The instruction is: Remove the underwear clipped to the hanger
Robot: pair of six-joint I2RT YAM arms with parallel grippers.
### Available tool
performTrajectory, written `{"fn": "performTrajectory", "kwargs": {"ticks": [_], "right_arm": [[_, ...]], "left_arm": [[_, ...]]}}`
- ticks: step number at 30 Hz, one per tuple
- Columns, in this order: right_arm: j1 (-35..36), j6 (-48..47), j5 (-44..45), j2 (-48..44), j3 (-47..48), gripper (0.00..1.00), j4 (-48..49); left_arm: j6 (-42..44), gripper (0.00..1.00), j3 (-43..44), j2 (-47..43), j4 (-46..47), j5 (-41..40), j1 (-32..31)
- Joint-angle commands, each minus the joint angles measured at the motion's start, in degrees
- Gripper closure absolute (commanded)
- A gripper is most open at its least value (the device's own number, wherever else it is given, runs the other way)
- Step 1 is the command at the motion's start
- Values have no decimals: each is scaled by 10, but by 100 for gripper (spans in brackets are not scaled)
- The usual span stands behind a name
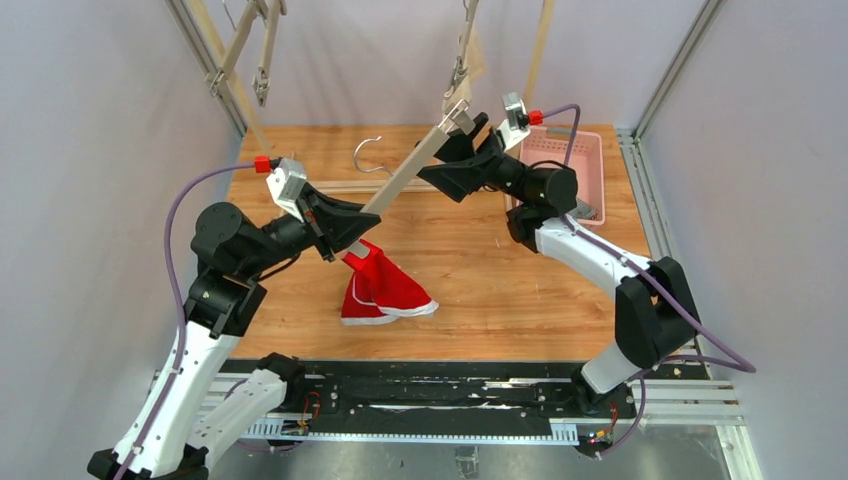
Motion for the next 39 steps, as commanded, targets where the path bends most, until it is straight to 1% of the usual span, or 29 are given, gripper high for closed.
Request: {"fn": "performTrajectory", "kwargs": {"ticks": [1,4,7,9,18,20,22,24,25,27,30,31,32,37,39], "right_arm": [[10,-48,-5,-44,-9,27,-11],[10,-69,-7,-63,-22,27,-27],[10,-70,-8,-67,-13,27,-33],[10,-65,-8,-59,-2,27,-29],[11,-34,0,-12,51,28,4],[13,-32,0,-10,61,34,0],[15,-34,-1,-11,64,45,-5],[16,-36,-1,-14,64,52,-9],[17,-37,-1,-15,64,55,-11],[19,-36,-5,-14,69,56,-15],[22,-37,-12,-16,72,68,-25],[22,-39,-13,-17,73,71,-30],[23,-41,-14,-17,74,72,-36],[26,-38,-13,-17,74,63,-30],[26,-32,-12,-15,74,55,-20]], "left_arm": [[-13,100,2,-11,57,-35,-4],[-3,100,18,-5,43,-41,-4],[-17,100,15,7,55,-25,-4],[-29,100,5,10,75,-16,-7],[-30,100,0,19,76,-15,-22],[-29,100,-7,20,80,-18,-25],[-29,100,-12,22,82,-22,-25],[-27,100,-16,24,82,-24,-27],[-27,100,-18,25,82,-25,-26],[-27,100,-21,27,86,-26,-28],[-25,100,-26,28,91,-36,-32],[-26,100,-28,30,95,-38,-32],[-26,100,-28,31,97,-39,-32],[-27,100,-30,44,105,-41,-39],[-27,100,-32,45,108,-47,-41]]}}
